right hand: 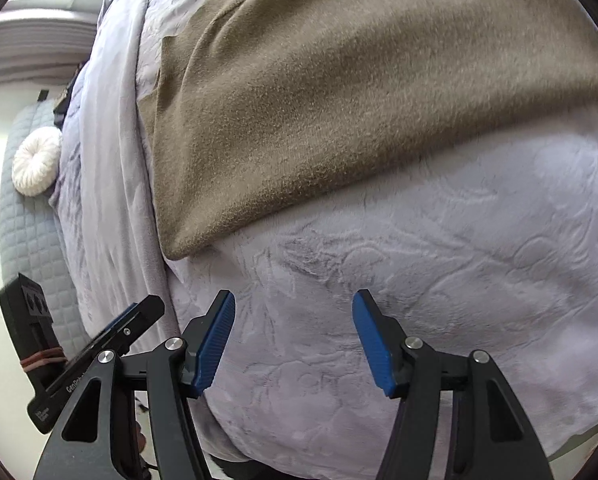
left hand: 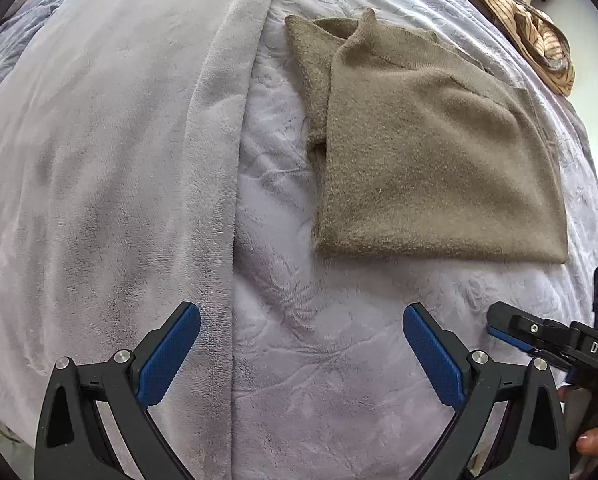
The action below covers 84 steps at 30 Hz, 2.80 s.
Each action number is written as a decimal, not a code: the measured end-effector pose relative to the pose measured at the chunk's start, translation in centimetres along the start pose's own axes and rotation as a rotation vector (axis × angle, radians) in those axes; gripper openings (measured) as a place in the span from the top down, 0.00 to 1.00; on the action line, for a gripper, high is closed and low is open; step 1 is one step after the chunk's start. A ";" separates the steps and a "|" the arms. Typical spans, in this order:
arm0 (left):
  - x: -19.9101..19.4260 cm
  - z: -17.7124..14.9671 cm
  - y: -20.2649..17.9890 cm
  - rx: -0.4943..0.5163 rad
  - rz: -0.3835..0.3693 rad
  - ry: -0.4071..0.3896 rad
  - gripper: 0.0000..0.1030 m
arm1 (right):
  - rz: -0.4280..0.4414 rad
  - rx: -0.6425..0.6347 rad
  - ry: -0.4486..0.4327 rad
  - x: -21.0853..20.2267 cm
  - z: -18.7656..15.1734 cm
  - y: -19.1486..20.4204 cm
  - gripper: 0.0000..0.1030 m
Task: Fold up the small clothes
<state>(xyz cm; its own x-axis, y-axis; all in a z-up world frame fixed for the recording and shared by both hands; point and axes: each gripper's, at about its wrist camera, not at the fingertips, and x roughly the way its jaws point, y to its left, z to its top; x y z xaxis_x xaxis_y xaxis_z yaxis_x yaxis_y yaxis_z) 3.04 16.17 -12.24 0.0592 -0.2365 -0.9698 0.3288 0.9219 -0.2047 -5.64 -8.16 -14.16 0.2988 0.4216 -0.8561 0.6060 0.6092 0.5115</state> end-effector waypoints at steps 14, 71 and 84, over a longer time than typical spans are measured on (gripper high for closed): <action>0.3 0.1 2.0 -0.107 -0.102 -0.020 0.01 | 0.270 0.102 -0.029 2.6 1.9 0.8 0.37; 2.3 3.3 1.2 -0.156 -0.182 -0.068 0.01 | 0.354 0.126 -0.036 3.9 2.6 -1.5 0.44; 3.7 4.5 0.6 -0.143 -0.199 -0.105 0.01 | 0.479 0.168 -0.074 6.7 4.2 -1.6 0.44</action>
<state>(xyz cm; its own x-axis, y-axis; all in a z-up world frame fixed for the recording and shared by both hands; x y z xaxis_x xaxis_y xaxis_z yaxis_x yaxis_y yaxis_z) 7.65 14.46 -15.39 0.1063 -0.4410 -0.8912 0.2078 0.8863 -0.4138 -1.46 -9.11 -21.04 0.6197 0.5749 -0.5343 0.4963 0.2403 0.8342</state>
